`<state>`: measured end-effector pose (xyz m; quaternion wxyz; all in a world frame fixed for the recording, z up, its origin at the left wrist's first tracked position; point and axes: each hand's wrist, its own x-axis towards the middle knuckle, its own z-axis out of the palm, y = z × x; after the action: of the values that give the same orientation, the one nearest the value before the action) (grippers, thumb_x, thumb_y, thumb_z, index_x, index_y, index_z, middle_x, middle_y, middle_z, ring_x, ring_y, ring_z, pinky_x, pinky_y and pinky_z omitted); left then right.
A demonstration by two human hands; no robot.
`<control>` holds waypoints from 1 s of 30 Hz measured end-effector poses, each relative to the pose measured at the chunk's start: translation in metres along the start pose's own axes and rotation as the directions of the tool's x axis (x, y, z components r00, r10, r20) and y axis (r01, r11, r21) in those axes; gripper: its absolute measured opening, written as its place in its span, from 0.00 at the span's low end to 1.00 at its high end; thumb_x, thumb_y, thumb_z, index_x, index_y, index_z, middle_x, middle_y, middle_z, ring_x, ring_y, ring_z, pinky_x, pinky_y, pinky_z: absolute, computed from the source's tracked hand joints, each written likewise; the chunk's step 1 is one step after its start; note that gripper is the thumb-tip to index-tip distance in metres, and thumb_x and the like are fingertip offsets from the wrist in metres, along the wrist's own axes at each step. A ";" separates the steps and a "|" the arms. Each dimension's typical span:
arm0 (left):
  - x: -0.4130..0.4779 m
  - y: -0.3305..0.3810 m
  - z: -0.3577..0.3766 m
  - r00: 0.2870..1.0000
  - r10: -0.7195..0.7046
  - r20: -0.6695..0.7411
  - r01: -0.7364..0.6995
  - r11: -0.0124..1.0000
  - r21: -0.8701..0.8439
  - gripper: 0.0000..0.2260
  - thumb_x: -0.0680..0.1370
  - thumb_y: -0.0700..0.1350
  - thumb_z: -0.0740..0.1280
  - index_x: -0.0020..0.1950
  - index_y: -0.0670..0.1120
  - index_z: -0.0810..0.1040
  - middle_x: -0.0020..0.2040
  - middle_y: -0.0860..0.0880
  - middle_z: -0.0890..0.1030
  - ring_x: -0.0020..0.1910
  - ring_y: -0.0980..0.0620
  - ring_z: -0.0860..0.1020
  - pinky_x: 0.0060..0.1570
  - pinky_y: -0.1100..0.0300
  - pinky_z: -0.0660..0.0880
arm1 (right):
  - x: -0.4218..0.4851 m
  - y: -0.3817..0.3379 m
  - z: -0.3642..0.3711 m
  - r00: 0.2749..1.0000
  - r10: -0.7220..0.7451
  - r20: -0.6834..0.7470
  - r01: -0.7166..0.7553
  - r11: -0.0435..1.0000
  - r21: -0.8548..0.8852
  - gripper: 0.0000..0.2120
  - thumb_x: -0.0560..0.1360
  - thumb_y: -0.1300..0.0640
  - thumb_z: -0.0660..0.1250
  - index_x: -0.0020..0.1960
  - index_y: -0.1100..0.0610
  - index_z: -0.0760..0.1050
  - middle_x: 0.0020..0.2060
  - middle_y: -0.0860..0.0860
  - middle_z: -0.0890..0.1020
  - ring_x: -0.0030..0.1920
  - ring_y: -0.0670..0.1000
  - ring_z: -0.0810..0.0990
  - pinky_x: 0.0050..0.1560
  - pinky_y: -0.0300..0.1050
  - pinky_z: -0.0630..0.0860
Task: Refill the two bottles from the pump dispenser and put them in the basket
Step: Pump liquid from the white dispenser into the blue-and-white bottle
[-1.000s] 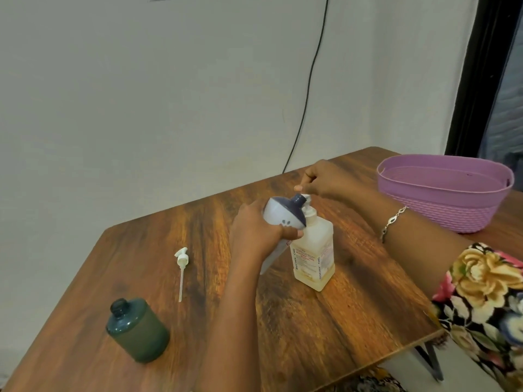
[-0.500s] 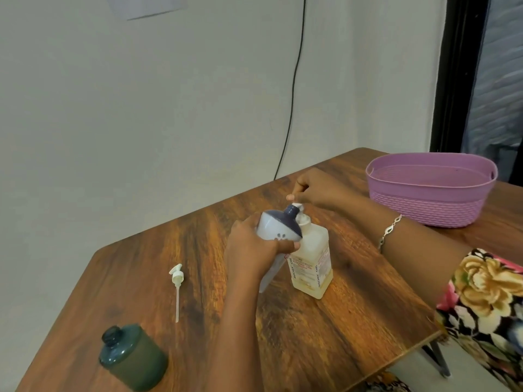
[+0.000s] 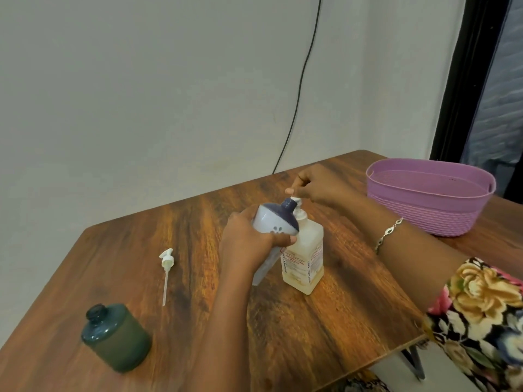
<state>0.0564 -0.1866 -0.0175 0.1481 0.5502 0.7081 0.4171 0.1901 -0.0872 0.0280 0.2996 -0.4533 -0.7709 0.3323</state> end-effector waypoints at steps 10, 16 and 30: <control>-0.002 -0.005 0.008 1.000 -0.028 0.008 0.028 1.000 0.000 0.31 0.60 0.55 0.77 0.61 0.51 0.75 0.53 0.48 0.77 0.50 0.49 0.76 0.45 0.55 0.75 | 0.002 0.010 0.008 0.998 0.045 0.053 -0.047 0.998 0.037 0.11 0.75 0.60 0.67 0.34 0.58 0.71 0.31 0.45 0.75 0.29 0.37 0.71 0.32 0.32 0.66; 0.000 0.004 0.002 1.000 -0.015 -0.021 0.015 1.000 -0.003 0.30 0.61 0.55 0.78 0.60 0.50 0.75 0.54 0.48 0.77 0.50 0.49 0.76 0.47 0.52 0.76 | 0.008 -0.001 -0.003 0.995 0.079 0.053 -0.081 0.996 0.045 0.12 0.73 0.58 0.69 0.32 0.57 0.73 0.36 0.53 0.78 0.36 0.48 0.73 0.42 0.42 0.72; -0.003 0.003 0.000 1.000 -0.012 -0.004 0.012 1.000 -0.019 0.30 0.61 0.55 0.77 0.60 0.51 0.75 0.53 0.49 0.76 0.49 0.50 0.75 0.44 0.57 0.74 | 0.006 -0.011 -0.010 0.985 0.115 0.128 -0.116 0.993 0.003 0.05 0.74 0.64 0.67 0.39 0.61 0.76 0.36 0.54 0.79 0.36 0.49 0.76 0.39 0.40 0.76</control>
<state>0.0594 -0.1886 -0.0159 0.1545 0.5435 0.7077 0.4242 0.1898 -0.0831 0.0438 0.2323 -0.4734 -0.7591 0.3816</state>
